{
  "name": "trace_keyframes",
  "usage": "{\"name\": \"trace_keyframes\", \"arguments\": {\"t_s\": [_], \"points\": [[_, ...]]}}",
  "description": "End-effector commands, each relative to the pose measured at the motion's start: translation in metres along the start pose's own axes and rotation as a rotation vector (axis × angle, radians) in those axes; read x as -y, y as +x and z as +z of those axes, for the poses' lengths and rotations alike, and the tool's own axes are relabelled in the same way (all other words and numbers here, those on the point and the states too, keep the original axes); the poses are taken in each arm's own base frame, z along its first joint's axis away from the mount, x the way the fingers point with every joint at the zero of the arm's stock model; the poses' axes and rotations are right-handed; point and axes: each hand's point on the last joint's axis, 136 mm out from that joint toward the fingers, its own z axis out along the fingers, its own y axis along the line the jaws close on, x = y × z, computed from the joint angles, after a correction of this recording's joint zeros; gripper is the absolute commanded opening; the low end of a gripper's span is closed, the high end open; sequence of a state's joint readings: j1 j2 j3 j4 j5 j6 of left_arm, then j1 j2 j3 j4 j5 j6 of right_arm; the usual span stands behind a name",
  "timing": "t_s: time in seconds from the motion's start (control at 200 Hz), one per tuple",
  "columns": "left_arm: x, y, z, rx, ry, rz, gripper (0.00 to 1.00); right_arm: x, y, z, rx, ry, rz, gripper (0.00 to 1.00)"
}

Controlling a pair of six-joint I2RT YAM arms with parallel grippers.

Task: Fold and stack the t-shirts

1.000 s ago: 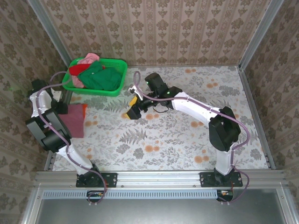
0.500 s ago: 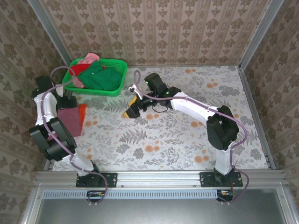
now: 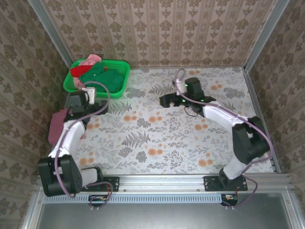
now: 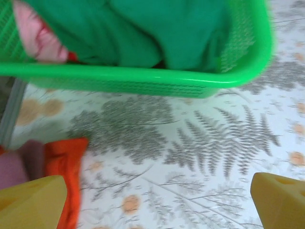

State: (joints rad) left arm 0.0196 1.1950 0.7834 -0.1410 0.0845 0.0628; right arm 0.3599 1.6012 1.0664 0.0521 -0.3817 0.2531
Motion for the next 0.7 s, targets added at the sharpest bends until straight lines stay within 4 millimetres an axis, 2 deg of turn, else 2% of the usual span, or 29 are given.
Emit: {"name": "trace_keyframes", "arguments": {"t_s": [0.0, 0.13, 0.24, 0.315, 0.41, 0.47, 0.51, 0.6, 0.695], "points": [[0.006, -0.001, -0.005, 0.115, -0.049, 0.076, 1.00, 0.059, -0.011, -0.046, 0.142, 0.281, 0.024, 1.00], [0.004, 0.018, -0.016, 0.186, -0.097, 0.045, 1.00, 0.119, 0.019, -0.103, 0.139, 0.517, -0.008, 1.00], [-0.001, 0.033, -0.016, 0.207, -0.133, 0.041, 1.00, 0.162, 0.047, -0.132, 0.117, 0.657, -0.013, 1.00], [-0.001, 0.039, -0.012, 0.221, -0.130, 0.014, 1.00, 0.182, 0.062, -0.135, 0.106, 0.725, -0.025, 1.00], [0.004, 0.034, -0.007, 0.288, -0.102, -0.006, 1.00, 0.198, 0.065, -0.129, 0.140, 0.756, -0.023, 1.00], [0.000, 0.033, -0.002, 0.297, -0.131, -0.005, 1.00, 0.212, 0.070, -0.123, 0.148, 0.794, -0.006, 1.00], [-0.003, 0.032, 0.002, 0.306, -0.151, -0.001, 1.00, 0.221, 0.067, -0.127, 0.159, 0.849, 0.019, 1.00], [-0.005, 0.023, 0.009, 0.335, -0.150, 0.002, 1.00, 0.227, 0.059, -0.135, 0.235, 0.892, 0.014, 1.00], [0.002, 0.015, 0.023, 0.327, -0.109, 0.036, 1.00, 0.226, 0.060, -0.131, 0.242, 0.838, 0.034, 1.00]]}}
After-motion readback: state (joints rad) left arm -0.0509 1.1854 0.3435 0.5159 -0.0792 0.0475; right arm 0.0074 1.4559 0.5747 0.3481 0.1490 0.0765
